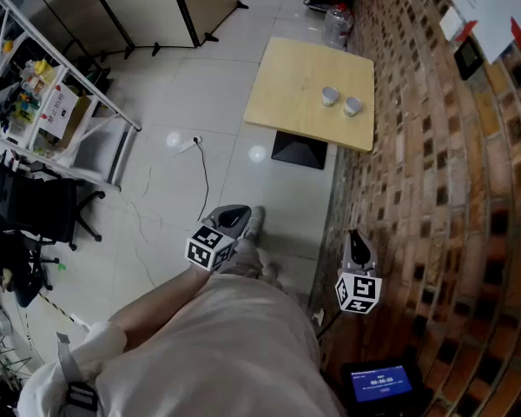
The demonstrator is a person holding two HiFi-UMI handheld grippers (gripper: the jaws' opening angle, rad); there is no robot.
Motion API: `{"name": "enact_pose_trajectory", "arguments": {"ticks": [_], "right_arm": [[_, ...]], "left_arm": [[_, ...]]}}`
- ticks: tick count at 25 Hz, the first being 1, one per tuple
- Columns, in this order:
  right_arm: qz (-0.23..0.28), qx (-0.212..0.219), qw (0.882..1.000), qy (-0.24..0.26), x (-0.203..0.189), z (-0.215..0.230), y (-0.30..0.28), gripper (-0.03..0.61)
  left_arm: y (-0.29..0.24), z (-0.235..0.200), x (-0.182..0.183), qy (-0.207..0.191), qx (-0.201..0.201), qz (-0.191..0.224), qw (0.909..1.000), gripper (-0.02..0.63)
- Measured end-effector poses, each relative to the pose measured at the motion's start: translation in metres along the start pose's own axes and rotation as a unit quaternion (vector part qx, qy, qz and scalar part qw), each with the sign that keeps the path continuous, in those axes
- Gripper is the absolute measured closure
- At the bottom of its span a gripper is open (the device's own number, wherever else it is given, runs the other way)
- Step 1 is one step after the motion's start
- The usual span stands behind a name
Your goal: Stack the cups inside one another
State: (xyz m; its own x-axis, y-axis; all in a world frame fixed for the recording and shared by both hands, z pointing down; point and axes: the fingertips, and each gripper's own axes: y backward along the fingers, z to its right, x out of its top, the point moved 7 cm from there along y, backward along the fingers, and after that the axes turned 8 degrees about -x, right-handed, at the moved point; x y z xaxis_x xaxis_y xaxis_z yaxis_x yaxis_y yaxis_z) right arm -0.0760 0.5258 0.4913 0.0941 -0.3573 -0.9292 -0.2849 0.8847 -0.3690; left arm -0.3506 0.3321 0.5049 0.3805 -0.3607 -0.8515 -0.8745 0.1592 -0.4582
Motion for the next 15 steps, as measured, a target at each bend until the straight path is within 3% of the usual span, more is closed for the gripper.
{"name": "enact_pose_trajectory", "arguments": {"ticks": [7,15], "right_arm": [[-0.013,-0.003,1.0,-0.006,0.015,0.002,-0.052,0.545],[-0.01,-0.001,1.0,0.016,0.06,-0.003,-0.129,0.545]], "left_arm": [[-0.026,-0.048,0.028,0.006,0.0,0.006,1.0,0.591],[-0.053,-0.119,0.08,-0.002,0.002,0.026,0.9997,0.591]]}}
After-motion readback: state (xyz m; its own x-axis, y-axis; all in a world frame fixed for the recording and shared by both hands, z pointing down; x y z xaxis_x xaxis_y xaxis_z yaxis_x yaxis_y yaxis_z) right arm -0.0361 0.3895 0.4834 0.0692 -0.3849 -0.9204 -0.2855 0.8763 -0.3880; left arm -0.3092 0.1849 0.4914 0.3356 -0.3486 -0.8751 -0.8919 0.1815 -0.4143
